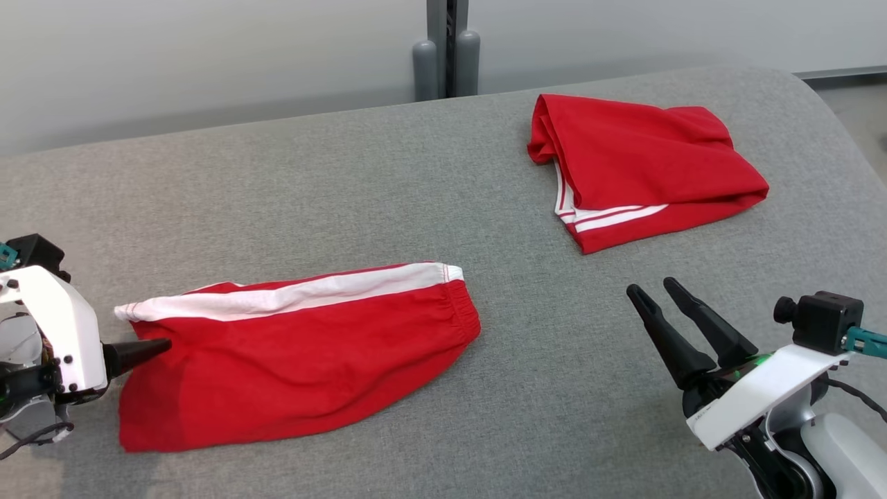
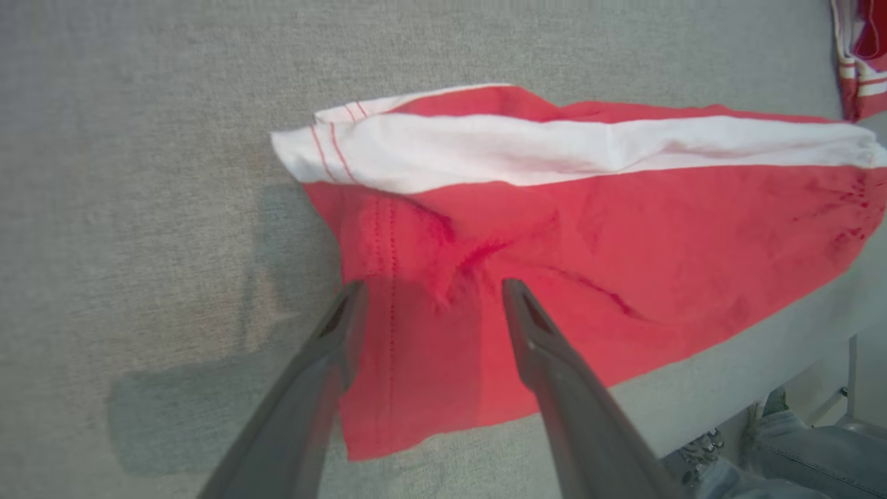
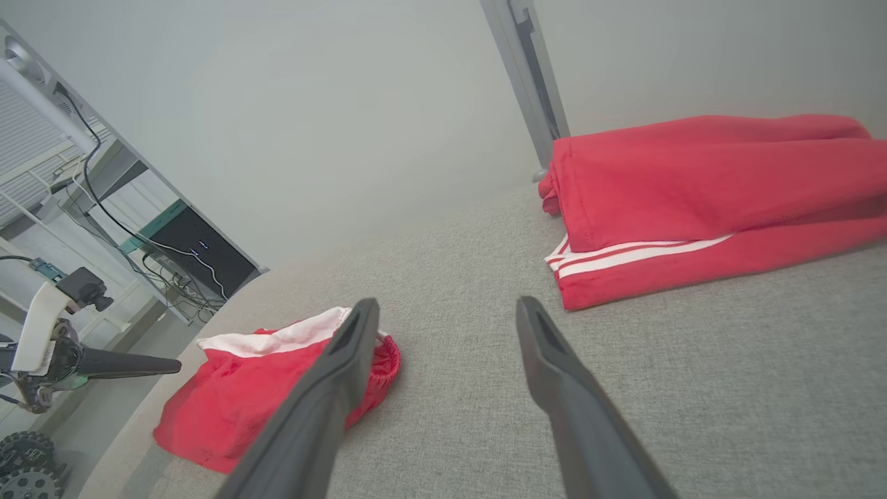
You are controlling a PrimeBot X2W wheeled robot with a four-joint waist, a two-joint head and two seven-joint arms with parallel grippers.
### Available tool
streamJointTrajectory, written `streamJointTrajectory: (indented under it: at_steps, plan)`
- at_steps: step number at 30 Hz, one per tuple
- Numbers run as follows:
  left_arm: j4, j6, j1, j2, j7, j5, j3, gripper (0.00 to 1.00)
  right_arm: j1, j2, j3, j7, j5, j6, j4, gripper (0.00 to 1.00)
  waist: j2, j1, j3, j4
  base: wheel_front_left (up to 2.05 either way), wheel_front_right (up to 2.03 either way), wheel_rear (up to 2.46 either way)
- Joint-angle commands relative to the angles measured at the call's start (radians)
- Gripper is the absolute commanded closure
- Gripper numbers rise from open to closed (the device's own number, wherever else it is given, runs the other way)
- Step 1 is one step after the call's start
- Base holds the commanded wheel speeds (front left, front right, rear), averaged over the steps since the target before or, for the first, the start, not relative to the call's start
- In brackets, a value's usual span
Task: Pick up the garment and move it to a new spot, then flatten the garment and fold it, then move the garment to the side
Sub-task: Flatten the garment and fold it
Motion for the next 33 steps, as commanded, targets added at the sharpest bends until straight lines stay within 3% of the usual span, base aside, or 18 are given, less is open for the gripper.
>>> streamJointTrajectory:
  at_steps: [1, 7, 11, 13, 16, 22, 26, 30, 33]
  plan:
    - [-0.002, -0.007, -0.018, 0.010, -0.014, 0.020, 0.004, 0.00, 0.014, -0.002, -0.009, 0.006, -0.008, 0.001, -0.002, 0.00, 0.0000, 0.0000, -0.009, 0.012, 0.00, 0.00, 0.00]
    - [-0.057, -0.020, -0.034, 0.033, -0.151, 0.088, 0.029, 0.00, 0.037, 0.009, -0.028, 0.014, -0.034, 0.001, 0.005, 0.00, 0.0000, 0.0000, -0.032, 0.047, 0.00, 0.00, 0.00]
    - [-0.136, 0.009, 0.008, 0.063, -0.360, 0.174, 0.054, 0.00, 0.054, 0.016, -0.048, 0.001, -0.058, 0.001, 0.004, 0.00, 0.0000, 0.0000, -0.050, 0.077, 0.00, 0.00, 0.00]
    - [-0.156, 0.020, 0.020, 0.068, -0.400, 0.187, 0.057, 0.00, 0.060, 0.017, -0.056, -0.005, -0.062, 0.001, 0.004, 0.00, 0.0000, 0.0000, -0.054, 0.084, 0.00, 0.00, 0.00]
    - [-0.223, 0.066, 0.057, 0.086, -0.513, 0.226, 0.067, 0.00, 0.069, 0.018, -0.088, -0.031, -0.087, 0.001, 0.006, 0.00, 0.0000, 0.0000, -0.064, 0.108, 0.00, 0.00, 0.00]
    - [-0.347, 0.215, 0.142, 0.094, -0.770, 0.268, 0.119, 0.00, 0.079, 0.049, -0.168, -0.085, -0.170, 0.001, 0.035, 0.00, 0.0000, 0.0000, -0.083, 0.148, 0.00, 0.00, 0.00]
    - [-0.425, 0.311, 0.208, 0.090, -0.839, 0.315, 0.181, 0.00, 0.087, 0.076, -0.206, -0.107, -0.216, 0.001, 0.053, 0.00, 0.0000, 0.0000, -0.098, 0.166, 0.00, 0.00, 0.00]
    - [-0.494, 0.379, 0.331, 0.031, -0.844, 0.431, 0.368, 0.00, 0.101, 0.108, -0.258, -0.142, -0.272, 0.001, 0.069, 0.00, 0.0000, 0.0000, -0.106, 0.177, 0.00, 0.00, 0.00]
    - [-0.529, 0.405, 0.460, -0.034, -0.843, 0.556, 0.517, 0.00, 0.104, 0.135, -0.282, -0.158, -0.312, 0.001, 0.071, 0.00, 0.0000, 0.0000, -0.109, 0.182, 0.00, 0.00, 0.00]
